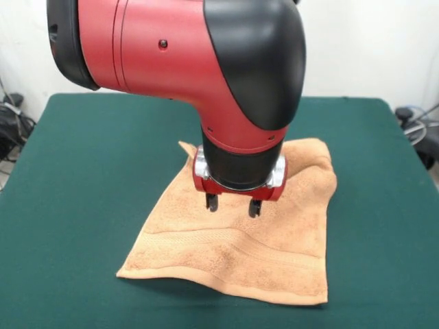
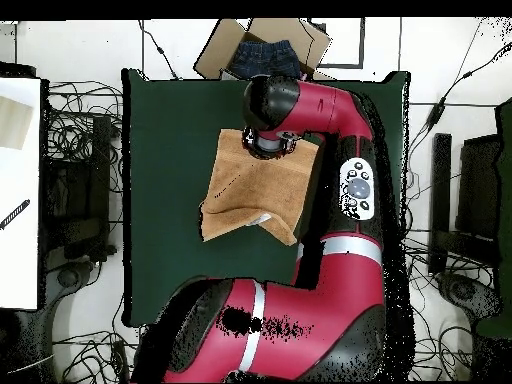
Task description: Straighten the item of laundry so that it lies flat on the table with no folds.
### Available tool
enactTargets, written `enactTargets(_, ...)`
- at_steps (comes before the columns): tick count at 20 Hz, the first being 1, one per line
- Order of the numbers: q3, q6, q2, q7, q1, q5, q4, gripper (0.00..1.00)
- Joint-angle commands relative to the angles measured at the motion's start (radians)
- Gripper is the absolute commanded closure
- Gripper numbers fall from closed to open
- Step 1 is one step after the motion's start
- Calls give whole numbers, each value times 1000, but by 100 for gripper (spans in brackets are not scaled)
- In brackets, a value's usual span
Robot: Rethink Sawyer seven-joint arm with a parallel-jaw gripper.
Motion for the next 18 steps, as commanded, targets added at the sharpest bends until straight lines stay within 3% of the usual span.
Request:
enactTargets(1, 117, -50, -12, -80, -6, 11, 101, 0)
enactTargets(9, 115, -72, -32, -58, -3, 6, 132, 0)
enactTargets(13, 85, -115, -129, 31, 26, 19, 265, 0)
enactTargets(18, 64, -75, -225, 111, 53, 59, 383, 0)
